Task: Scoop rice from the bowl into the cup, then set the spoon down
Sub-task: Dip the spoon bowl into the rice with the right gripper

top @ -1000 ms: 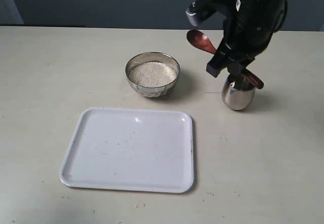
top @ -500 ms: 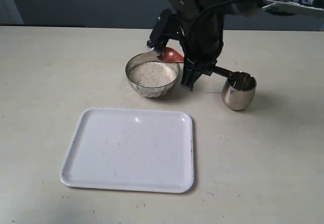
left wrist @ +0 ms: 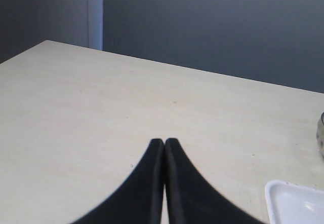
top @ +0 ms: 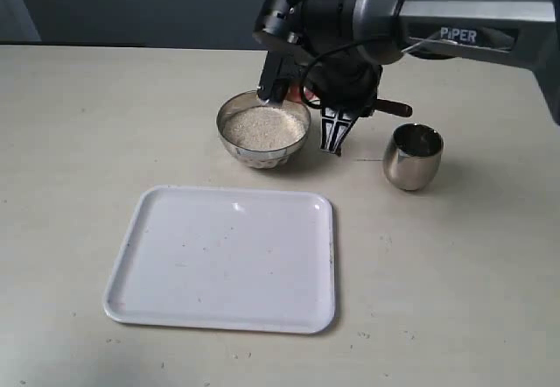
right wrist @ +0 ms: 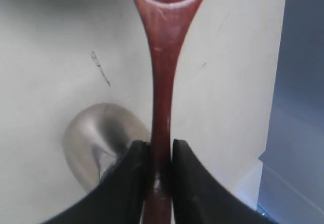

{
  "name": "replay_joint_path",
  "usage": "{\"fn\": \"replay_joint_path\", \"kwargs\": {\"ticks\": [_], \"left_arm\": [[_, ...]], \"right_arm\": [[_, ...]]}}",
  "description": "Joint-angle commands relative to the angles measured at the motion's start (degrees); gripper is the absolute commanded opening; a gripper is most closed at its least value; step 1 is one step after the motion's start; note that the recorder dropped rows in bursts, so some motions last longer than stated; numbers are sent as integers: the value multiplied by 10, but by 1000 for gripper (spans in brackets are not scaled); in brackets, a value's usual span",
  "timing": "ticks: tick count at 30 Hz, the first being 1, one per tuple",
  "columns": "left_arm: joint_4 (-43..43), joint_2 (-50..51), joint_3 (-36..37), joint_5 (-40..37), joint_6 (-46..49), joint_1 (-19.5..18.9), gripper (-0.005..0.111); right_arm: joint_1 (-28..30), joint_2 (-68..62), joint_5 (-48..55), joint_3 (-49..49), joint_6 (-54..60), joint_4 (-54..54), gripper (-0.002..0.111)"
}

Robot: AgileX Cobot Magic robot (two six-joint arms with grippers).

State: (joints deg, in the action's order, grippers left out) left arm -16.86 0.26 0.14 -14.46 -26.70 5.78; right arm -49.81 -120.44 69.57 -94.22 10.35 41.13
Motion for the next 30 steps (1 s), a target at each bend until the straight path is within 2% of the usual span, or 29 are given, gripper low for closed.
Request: {"fn": "replay_joint_path", "kwargs": {"ticks": [1, 7, 30], "left_arm": [[-3, -3, -1, 6, -2, 4, 1], [-3, -3, -1, 6, -2, 4, 1], [-3, -3, -1, 6, -2, 4, 1]], "right_arm": [[-28, -11, -25, -4, 16, 37, -1], [-49, -44, -27, -4, 17, 97, -1], [-51, -91, -96, -4, 30, 209, -1]]}}
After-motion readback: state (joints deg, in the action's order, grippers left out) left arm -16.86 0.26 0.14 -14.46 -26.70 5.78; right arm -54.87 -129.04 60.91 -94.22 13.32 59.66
